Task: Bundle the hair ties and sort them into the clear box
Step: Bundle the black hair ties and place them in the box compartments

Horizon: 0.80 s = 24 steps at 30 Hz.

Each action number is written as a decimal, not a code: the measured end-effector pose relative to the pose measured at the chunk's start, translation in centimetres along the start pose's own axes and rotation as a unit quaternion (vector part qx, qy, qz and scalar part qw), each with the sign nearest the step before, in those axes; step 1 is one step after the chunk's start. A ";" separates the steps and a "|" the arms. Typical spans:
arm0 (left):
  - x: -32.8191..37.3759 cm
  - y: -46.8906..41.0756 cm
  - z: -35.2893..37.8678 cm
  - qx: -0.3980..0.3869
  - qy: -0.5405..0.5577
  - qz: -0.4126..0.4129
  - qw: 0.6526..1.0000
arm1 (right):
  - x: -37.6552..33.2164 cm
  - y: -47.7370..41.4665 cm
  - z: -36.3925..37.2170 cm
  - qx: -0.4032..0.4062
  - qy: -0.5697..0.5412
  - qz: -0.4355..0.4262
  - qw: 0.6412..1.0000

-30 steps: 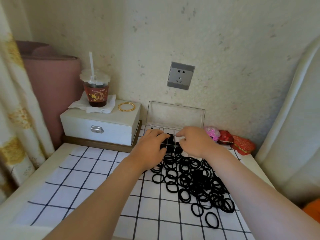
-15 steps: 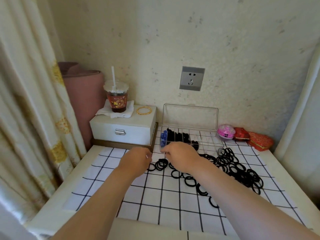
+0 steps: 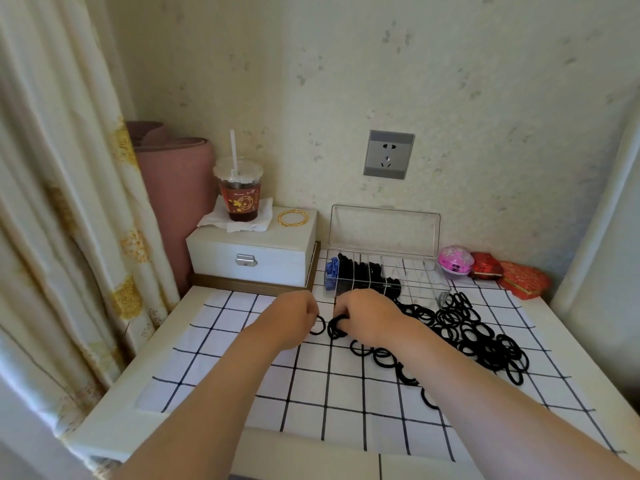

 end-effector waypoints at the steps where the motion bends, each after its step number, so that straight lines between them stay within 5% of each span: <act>1: 0.2 0.1 -0.2 0.003 0.026 -0.003 1.000 | 0.4 0.3 -0.6 0.015 -0.024 0.009 1.000; 9: 3.2 2.2 -1.3 0.026 0.237 -0.037 0.971 | 4.4 4.2 -3.6 0.056 -0.251 0.114 0.960; 15: 4.6 2.9 0.0 0.036 0.290 -0.095 0.952 | 4.6 6.9 -4.1 0.015 -0.492 0.142 0.859; 24: 8.1 1.7 2.2 -0.084 0.488 -0.109 0.862 | 6.3 6.8 -4.3 0.046 -0.513 0.160 0.842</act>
Point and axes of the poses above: each hand's wrist, its own y-axis away from the middle knuckle, its own z-axis out of the palm, x = y × z, the point moved 9 cm from there along -y, towards the middle knuckle, and after that the axes turned 3 degrees about x, right-handed, at the moved point
